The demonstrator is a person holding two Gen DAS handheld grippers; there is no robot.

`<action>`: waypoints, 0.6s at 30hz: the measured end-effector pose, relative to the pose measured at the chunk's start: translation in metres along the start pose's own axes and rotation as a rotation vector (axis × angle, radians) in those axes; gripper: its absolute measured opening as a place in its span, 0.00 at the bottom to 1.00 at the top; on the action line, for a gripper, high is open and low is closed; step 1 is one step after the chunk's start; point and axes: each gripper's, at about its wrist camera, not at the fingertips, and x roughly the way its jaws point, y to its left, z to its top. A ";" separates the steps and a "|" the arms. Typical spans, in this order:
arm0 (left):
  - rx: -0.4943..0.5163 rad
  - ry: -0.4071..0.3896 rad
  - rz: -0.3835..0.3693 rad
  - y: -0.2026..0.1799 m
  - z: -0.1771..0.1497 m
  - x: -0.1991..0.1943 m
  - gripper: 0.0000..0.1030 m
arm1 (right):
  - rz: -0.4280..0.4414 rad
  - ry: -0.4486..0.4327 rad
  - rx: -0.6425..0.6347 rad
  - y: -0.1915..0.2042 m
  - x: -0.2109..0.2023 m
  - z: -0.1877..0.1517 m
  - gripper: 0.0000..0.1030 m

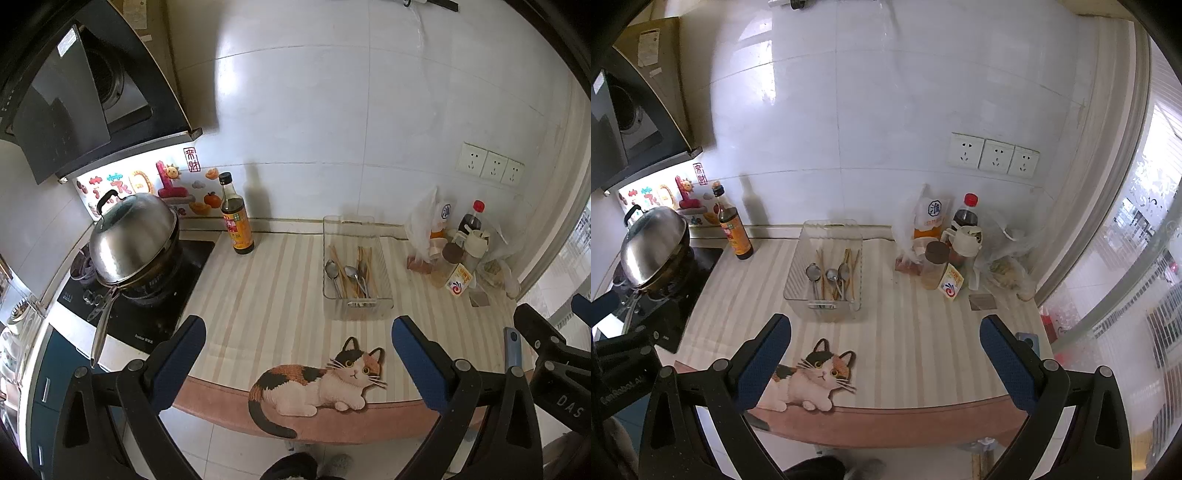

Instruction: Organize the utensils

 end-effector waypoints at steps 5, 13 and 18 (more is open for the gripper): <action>0.000 0.002 -0.002 0.000 0.001 0.002 1.00 | -0.001 -0.001 -0.004 -0.002 0.002 0.001 1.00; 0.001 0.002 -0.001 0.000 0.002 0.003 1.00 | 0.003 -0.001 -0.005 -0.003 0.005 0.002 1.00; -0.002 0.002 -0.001 -0.001 0.004 0.005 1.00 | 0.003 0.001 -0.004 -0.002 0.005 0.003 1.00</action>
